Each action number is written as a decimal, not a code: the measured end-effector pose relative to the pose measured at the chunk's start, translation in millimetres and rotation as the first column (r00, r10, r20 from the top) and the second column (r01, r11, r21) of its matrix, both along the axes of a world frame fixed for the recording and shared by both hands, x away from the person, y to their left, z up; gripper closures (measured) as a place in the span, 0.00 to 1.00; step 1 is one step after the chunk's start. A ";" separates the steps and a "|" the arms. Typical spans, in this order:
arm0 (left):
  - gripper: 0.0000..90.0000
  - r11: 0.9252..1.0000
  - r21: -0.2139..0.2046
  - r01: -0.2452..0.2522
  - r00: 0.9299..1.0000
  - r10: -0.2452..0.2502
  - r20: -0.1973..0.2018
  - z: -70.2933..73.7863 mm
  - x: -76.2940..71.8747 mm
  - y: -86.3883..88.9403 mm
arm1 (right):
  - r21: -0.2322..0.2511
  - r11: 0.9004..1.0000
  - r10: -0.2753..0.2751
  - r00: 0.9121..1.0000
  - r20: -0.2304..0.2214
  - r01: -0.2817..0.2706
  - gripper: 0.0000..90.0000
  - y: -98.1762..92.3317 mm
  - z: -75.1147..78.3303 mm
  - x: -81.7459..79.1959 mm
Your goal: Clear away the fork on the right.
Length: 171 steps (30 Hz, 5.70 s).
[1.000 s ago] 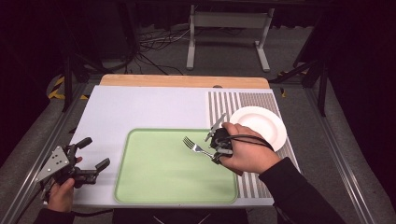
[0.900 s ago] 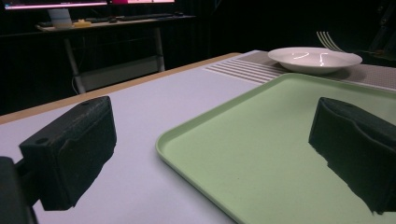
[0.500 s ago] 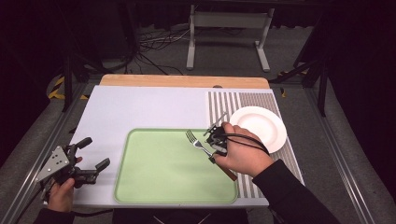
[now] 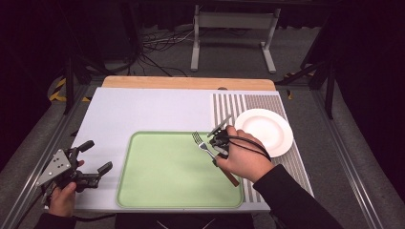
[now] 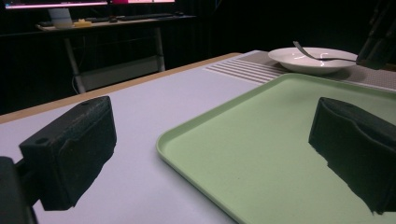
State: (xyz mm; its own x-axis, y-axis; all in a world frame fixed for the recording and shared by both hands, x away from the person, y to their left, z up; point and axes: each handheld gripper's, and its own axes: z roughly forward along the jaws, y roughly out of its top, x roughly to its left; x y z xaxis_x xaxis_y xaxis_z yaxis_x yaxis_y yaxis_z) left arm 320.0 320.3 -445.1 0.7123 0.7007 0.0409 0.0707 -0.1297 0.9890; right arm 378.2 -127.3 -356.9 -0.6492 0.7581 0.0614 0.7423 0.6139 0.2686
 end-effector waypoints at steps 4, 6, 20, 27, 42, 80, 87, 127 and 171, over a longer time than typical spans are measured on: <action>0.02 1.000 0.000 0.001 1.000 -0.001 0.001 0.0 -0.1 0.2 | -0.009 1.000 -0.011 1.000 0.006 0.012 0.87 0.4 -2.6 1.6; 0.02 1.000 -0.001 0.001 1.000 -0.001 0.001 0.1 -0.1 0.3 | -0.009 1.000 -0.009 1.000 0.003 0.009 0.87 1.0 -4.9 2.5; 0.02 1.000 0.000 0.002 1.000 -0.002 0.002 0.2 0.0 0.4 | -0.034 0.998 -0.055 0.998 -0.017 0.055 0.87 0.1 -25.1 6.0; 0.02 1.000 0.000 0.002 1.000 -0.002 0.002 0.2 -0.1 0.3 | -0.049 0.996 -0.074 0.996 -0.045 0.071 0.87 0.2 -32.2 4.6; 0.02 1.000 -0.004 0.000 1.000 0.000 0.003 0.2 -0.2 0.4 | -0.072 0.993 -0.104 0.990 -0.097 0.097 0.87 0.7 -43.4 4.7; 0.02 1.000 -0.006 -0.004 1.000 0.004 0.003 0.4 -0.4 1.0 | 0.069 0.997 0.032 0.997 0.074 -0.037 0.28 1.3 -42.2 11.0; 0.02 1.000 -0.006 -0.004 1.000 0.004 0.003 0.4 -0.3 0.9 | 0.121 0.978 0.137 0.963 0.234 -0.169 0.16 5.9 -43.2 15.3; 0.02 1.000 -0.006 -0.002 1.000 0.002 0.006 0.9 -0.9 1.5 | 0.145 0.965 0.193 0.967 0.168 -0.218 1.00 24.7 -72.2 37.8; 0.02 1.000 -0.005 -0.007 1.000 0.007 0.003 0.2 -0.4 0.8 | 0.071 0.994 0.069 0.975 0.211 -0.085 1.00 -21.7 -70.7 55.1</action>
State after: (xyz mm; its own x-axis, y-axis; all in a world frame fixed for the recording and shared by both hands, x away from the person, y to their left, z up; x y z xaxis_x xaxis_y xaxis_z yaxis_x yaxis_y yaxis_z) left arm 319.6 321.1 -444.9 0.7075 0.7056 0.0397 0.0687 -0.1246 0.9898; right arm 433.3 -149.0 -427.5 -0.7103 0.7035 -0.0238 0.6161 0.6377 0.4623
